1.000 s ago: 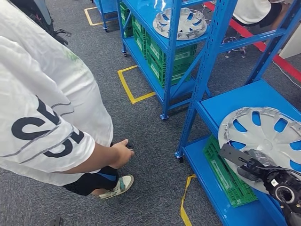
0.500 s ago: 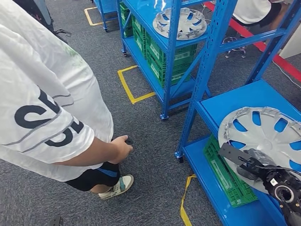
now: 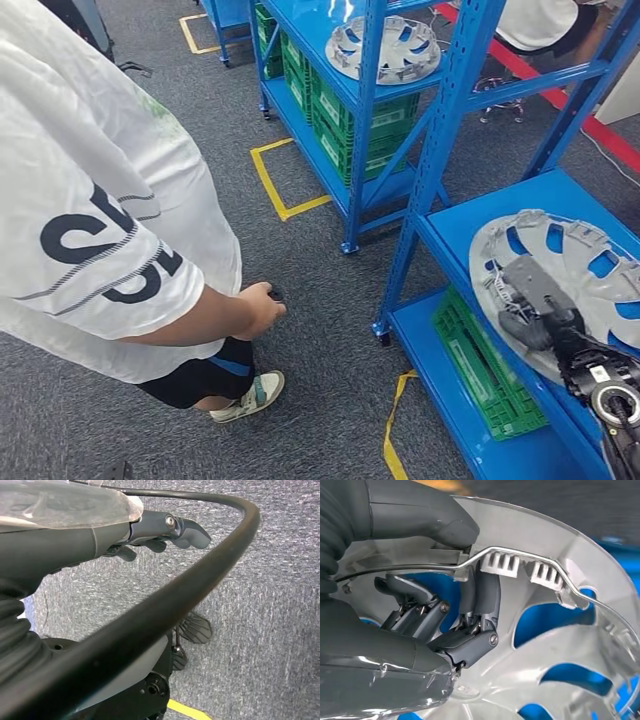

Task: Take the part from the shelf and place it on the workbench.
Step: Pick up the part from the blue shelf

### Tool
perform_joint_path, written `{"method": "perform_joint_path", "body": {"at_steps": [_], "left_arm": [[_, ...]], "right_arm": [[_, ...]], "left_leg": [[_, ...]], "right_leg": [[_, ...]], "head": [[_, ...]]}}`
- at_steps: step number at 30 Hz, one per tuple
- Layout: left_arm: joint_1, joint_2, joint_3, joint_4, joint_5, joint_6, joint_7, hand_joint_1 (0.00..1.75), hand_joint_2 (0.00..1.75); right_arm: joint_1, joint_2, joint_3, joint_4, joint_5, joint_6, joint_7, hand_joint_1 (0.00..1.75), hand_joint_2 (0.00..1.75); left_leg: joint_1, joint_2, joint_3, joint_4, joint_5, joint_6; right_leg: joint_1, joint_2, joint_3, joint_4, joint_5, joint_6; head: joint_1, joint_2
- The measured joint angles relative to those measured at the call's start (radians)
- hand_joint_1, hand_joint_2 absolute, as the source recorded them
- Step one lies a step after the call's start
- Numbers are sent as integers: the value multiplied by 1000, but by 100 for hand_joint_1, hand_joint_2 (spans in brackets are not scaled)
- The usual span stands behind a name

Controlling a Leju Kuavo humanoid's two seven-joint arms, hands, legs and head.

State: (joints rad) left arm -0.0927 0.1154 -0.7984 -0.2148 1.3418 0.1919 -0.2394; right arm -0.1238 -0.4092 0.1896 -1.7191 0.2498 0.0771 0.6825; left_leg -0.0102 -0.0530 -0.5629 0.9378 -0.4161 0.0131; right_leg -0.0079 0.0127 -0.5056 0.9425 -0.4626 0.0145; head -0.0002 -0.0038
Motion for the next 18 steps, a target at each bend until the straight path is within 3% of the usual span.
{"method": "perform_joint_path", "body": {"at_steps": [5, 18], "left_arm": [[0, 0, 0, 0, 2, 1, -5, 0, 175], [0, -1, 0, 0, 3, 3, -10, 0, 175]], "right_arm": [[-11, -55, 49, -42, -103, -239, -90, 175, 175], [7, -82, 88, -129, -94, -348, -217, 175, 175]], "left_leg": [[0, 0, 0, 0, 0, 0], [0, 0, 0, 0, 0, 0]], "right_leg": [[0, 0, 0, 0, 0, 0], [0, 1, -1, 0, 0, 0]], "head": [[1, 0], [0, 0]]}}
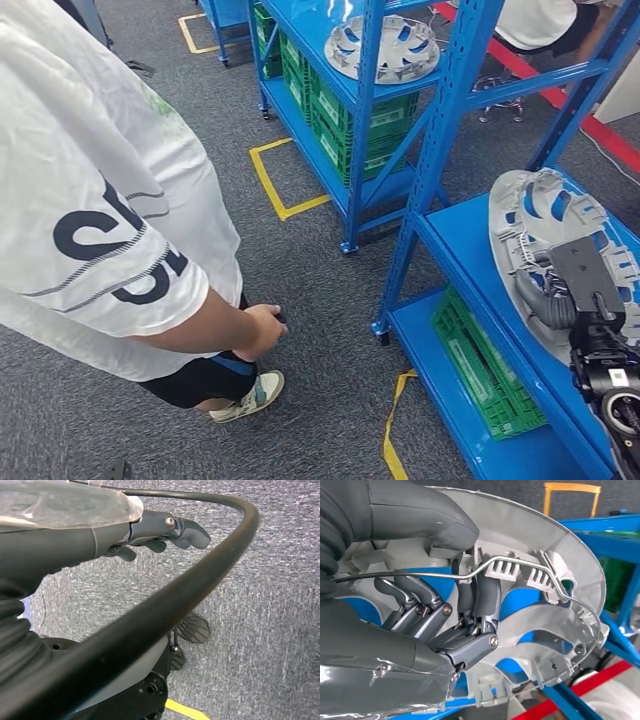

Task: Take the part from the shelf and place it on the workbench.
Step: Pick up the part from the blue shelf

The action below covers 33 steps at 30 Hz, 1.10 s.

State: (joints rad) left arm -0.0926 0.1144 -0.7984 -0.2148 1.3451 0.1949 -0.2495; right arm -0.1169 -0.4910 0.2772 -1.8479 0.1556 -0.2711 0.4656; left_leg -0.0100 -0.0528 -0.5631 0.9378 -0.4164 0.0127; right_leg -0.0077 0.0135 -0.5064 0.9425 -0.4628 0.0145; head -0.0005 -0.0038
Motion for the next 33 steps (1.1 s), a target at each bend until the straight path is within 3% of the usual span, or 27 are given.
{"method": "perform_joint_path", "body": {"at_steps": [6, 17, 33], "left_arm": [[0, 0, 0, 0, 0, 0, -3, 0, 175], [0, -1, 0, 0, 3, 0, -15, 0, 175], [0, -3, 0, 0, 16, 4, -15, 0, 175]], "right_arm": [[2, 0, 4, -23, -3, -28, -45, 175, 175], [18, 4, -2, -85, -61, -157, -311, 175, 175], [22, 29, -3, -126, -63, -182, -387, 175, 175]], "left_leg": [[0, 0, 0, 0, 0, 0], [0, 0, 0, 0, 0, 0], [0, 0, 0, 0, 0, 0]], "right_leg": [[0, 0, 0, 0, 0, 0], [0, 0, 0, 0, 0, 0], [0, 0, 0, 0, 0, 0]], "head": [[1, 0], [1, 0], [1, 0]]}}
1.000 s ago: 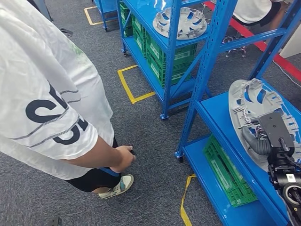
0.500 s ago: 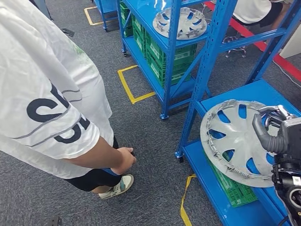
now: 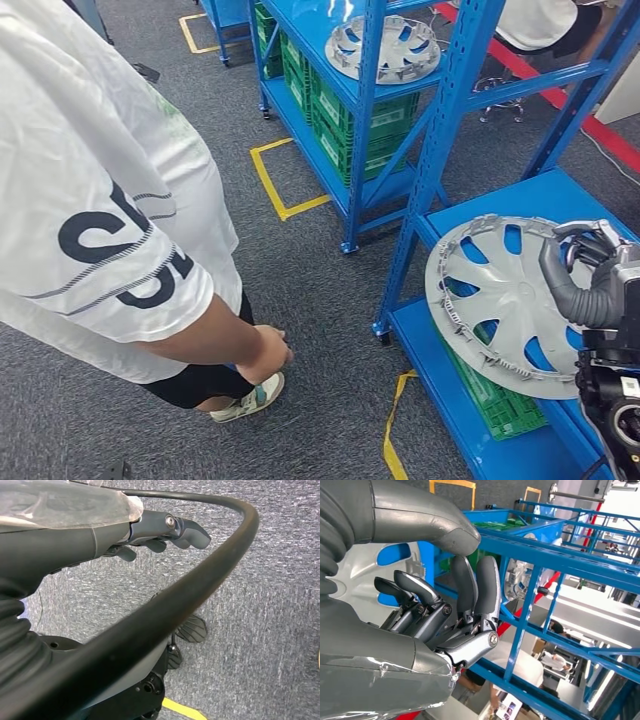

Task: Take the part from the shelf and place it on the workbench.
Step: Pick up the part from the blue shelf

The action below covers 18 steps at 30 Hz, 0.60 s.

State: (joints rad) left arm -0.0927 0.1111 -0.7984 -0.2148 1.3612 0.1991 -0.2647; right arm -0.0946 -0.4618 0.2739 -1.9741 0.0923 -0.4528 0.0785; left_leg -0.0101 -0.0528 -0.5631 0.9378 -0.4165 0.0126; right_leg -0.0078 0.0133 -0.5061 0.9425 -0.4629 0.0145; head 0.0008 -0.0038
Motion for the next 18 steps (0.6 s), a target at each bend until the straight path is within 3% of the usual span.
{"method": "perform_joint_path", "body": {"at_steps": [6, 10, 12, 16, 18], "left_arm": [[0, -1, 0, 0, 9, 4, 0, 0, 175], [0, -1, 0, 0, 14, 5, -2, 0, 175], [0, -2, 0, 0, 11, 4, -7, 0, 175], [0, -3, 0, 0, 13, 4, -13, 0, 0], [0, -3, 1, 0, 20, 5, -12, 0, 0]], "right_arm": [[-6, 8, 1, -2, 12, 11, 37, 175, 175], [-22, 13, 2, 0, 26, 23, 95, 0, 175], [-27, 14, 4, 3, 25, 43, 129, 0, 175], [-32, 15, 13, 9, 22, 110, 188, 0, 175], [-42, 15, 23, 13, 34, 173, 241, 0, 175]], "left_leg": [[0, 0, 0, 0, 0, 0], [0, 0, 0, 0, 0, 0], [0, 0, 0, 0, 0, 0], [0, 0, 0, 0, 0, 0], [0, 0, 0, 0, 0, 0]], "right_leg": [[0, 0, 0, 0, 0, 0], [0, 0, 0, 0, 0, 0], [0, 0, 0, 0, 0, 0], [0, 0, 0, 0, 0, 0], [0, 0, 0, 0, 0, 0]], "head": [[0, 0], [0, 0], [0, 0], [0, 0], [0, 0]]}}
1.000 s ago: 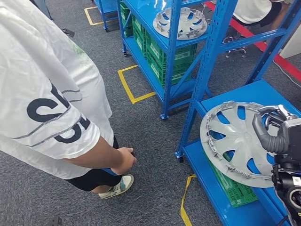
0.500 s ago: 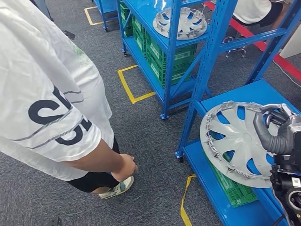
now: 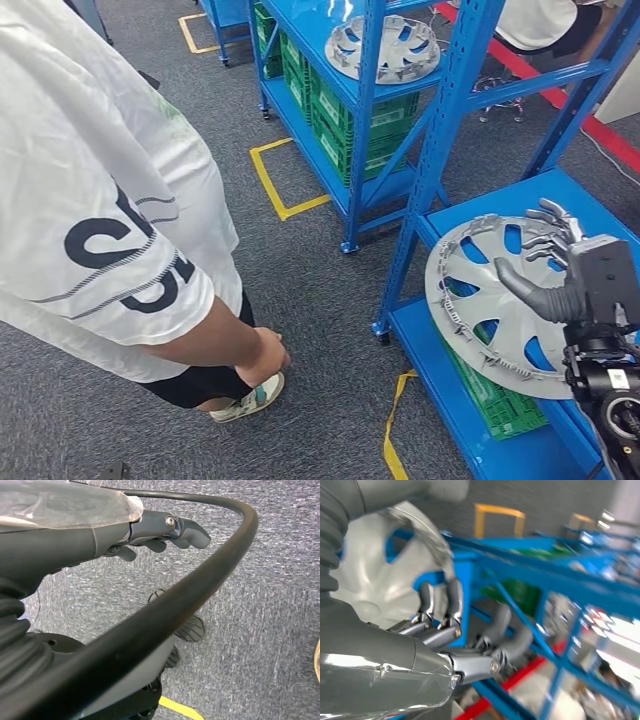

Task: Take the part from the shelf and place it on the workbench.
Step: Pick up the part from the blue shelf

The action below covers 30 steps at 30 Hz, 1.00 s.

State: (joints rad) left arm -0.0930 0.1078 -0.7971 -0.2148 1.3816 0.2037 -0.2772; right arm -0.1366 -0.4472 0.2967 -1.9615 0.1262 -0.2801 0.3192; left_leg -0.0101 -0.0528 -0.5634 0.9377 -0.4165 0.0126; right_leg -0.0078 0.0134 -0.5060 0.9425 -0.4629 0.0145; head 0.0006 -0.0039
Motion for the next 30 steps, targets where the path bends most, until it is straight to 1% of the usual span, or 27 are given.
{"method": "perform_joint_path", "body": {"at_steps": [3, 6, 7, 10, 11, 18, 24, 30], "left_arm": [[0, 0, 1, 0, 3, 0, 6, 0, 0], [0, 0, 1, 0, 2, -2, 13, 0, 0], [0, 0, 1, 0, 2, -3, 13, 0, 0], [-1, 0, 1, 0, -1, -5, 14, 0, 0], [-1, 0, 1, 0, -3, -5, 14, 0, 0], [-1, 0, 0, 0, -23, -11, 16, 0, 0], [-1, -1, -1, 0, -45, -23, 18, 0, 0], [-1, -1, -2, 0, -51, -23, 20, 0, 0]], "right_arm": [[-23, 0, 26, 5, 51, 115, 110, 0, 175], [-36, 0, 54, 8, 89, 174, 173, 0, 175], [-42, 0, 64, 10, 94, 180, 181, 5, 175], [-52, 0, 88, 15, 113, 199, 206, 29, 175], [-52, -1, 93, 15, 123, 208, 218, 34, 175], [-52, -7, 125, 19, 166, 249, 287, 45, 175], [-31, -18, 135, 19, 238, 309, 365, 45, 175], [-8, -23, 135, 19, 272, 333, 377, 44, 175]], "left_leg": [[0, 0, 0, 0, 0, 0], [0, 0, 0, 0, 0, 0], [0, 0, 0, 0, 0, 0], [0, 0, 0, 0, 0, 0], [0, 0, 0, 0, 0, 0], [0, 0, 0, 0, 0, 0], [0, 0, 0, 0, 0, 0], [0, 0, 0, 0, 0, 0]], "right_leg": [[0, 0, 0, 0, 0, 0], [0, -1, 0, 0, 0, 0], [0, 0, 0, 0, 0, 0], [0, 0, 0, 0, 0, 0], [0, 0, 0, 0, 0, 0], [0, 0, 0, 0, 0, 0], [0, 0, -1, 0, 0, 0], [0, 0, -1, 0, 0, 0]], "head": [[0, 0], [0, 0], [0, 0], [0, 0], [0, 0], [0, 0], [0, 0], [-1, 0]]}}
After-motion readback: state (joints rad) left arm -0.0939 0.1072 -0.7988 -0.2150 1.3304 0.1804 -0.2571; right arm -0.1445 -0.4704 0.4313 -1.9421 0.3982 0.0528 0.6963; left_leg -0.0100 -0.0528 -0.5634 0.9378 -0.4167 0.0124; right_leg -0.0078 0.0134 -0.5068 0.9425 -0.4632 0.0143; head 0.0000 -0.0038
